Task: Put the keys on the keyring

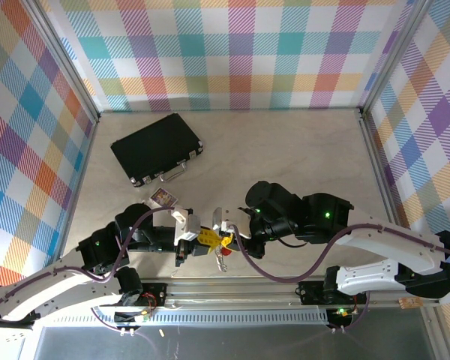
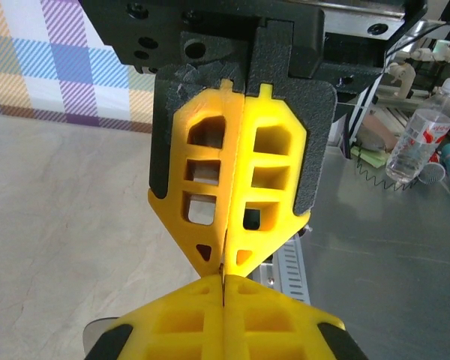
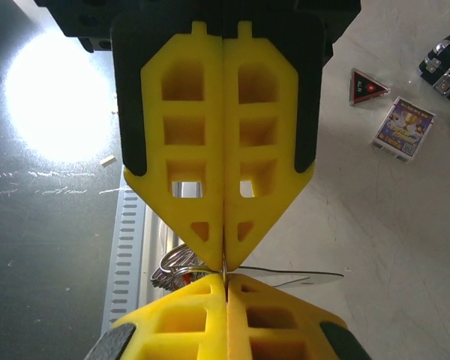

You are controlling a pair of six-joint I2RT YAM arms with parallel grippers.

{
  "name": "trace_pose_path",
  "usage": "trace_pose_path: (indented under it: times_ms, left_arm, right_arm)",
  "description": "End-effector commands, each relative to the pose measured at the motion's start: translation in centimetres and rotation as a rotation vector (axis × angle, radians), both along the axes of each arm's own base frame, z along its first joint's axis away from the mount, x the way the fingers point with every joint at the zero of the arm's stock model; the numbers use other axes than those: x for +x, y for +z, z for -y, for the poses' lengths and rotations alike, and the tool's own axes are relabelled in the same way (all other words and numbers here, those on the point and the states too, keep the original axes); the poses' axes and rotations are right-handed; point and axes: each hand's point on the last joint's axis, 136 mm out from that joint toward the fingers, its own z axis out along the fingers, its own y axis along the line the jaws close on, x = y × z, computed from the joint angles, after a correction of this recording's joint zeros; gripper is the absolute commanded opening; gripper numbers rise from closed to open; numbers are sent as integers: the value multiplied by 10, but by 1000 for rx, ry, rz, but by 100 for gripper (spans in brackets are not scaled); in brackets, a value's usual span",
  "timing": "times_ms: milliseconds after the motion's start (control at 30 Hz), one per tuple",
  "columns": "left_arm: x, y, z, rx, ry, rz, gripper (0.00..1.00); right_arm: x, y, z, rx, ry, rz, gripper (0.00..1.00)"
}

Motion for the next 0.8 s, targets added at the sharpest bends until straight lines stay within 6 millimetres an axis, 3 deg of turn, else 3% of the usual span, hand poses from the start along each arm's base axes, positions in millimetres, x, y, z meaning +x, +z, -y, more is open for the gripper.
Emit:
trace_pose_path:
  times_ms: [0,133,467,633,767]
  left_arm:
    - [-4,25,0,-129,-14,23,0]
    - [-8,35,1,-212,-36,13,0]
    - [-14,51,-2,-361,-70,6,0]
    - [-19,54,-4,-391,-94,-2,0]
    - [-21,55,-5,-404,-104,1,0]
  right_arm:
    - [-4,18,-5,84,14,1,10]
    - [-4,18,-6,115,1,-11,22]
    - [-2,22,-2,176,-33,-5,21]
    - [-4,31,3,243,-38,-5,32]
    - [-4,35,5,283,-49,-7,31]
